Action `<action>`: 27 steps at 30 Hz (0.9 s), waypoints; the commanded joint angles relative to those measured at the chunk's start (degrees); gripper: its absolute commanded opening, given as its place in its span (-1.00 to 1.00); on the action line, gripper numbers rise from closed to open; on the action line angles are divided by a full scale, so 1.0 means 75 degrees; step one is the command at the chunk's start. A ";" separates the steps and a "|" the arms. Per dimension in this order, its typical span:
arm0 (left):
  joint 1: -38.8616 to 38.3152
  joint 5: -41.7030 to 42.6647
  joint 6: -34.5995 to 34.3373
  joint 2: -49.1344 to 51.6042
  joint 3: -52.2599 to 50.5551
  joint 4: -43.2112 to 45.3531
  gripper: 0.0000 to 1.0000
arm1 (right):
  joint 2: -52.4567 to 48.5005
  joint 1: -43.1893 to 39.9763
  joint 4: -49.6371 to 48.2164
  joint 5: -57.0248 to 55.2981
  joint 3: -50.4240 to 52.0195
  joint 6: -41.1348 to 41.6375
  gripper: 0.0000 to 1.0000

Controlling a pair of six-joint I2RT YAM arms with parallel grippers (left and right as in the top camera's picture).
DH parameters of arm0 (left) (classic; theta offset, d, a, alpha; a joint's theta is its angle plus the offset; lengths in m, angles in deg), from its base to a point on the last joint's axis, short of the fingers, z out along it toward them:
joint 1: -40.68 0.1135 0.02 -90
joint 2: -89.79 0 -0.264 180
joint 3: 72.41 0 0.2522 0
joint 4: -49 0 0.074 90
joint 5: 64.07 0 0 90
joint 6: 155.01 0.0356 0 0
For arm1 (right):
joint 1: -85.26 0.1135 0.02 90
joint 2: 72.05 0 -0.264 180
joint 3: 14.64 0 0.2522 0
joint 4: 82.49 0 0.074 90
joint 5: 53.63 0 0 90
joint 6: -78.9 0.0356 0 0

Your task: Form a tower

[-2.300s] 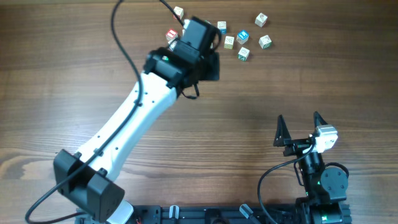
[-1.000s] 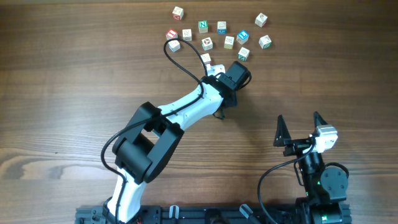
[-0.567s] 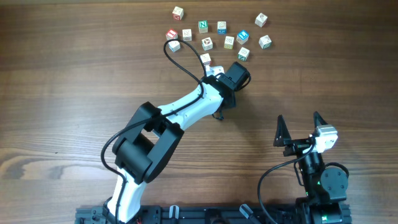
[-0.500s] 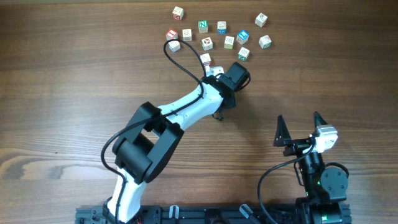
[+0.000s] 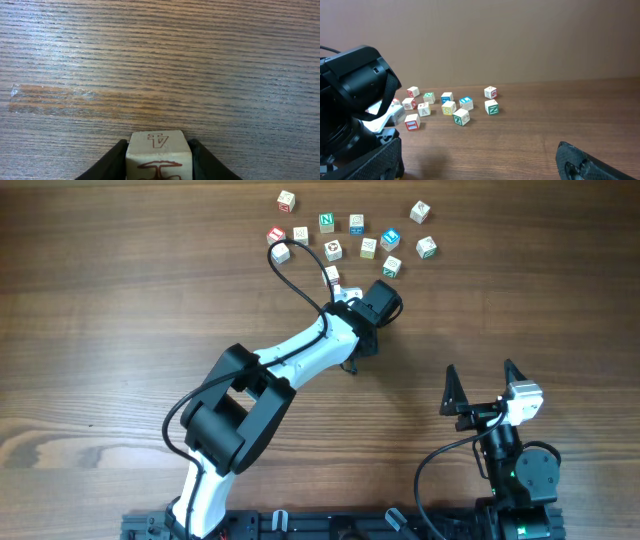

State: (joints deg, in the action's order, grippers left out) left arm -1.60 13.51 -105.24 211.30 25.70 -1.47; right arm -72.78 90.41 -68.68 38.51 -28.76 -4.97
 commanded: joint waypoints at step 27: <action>0.2361 0.1067 0.2923 0.0166 0.3182 0.0423 0.71 | 0.0041 -0.0026 -0.0017 0.0099 0.0009 -0.0015 1.00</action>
State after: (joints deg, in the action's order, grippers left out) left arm 14.62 15.63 -84.58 211.41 49.24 -0.22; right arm -72.78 90.41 -68.68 38.51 -28.76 -4.97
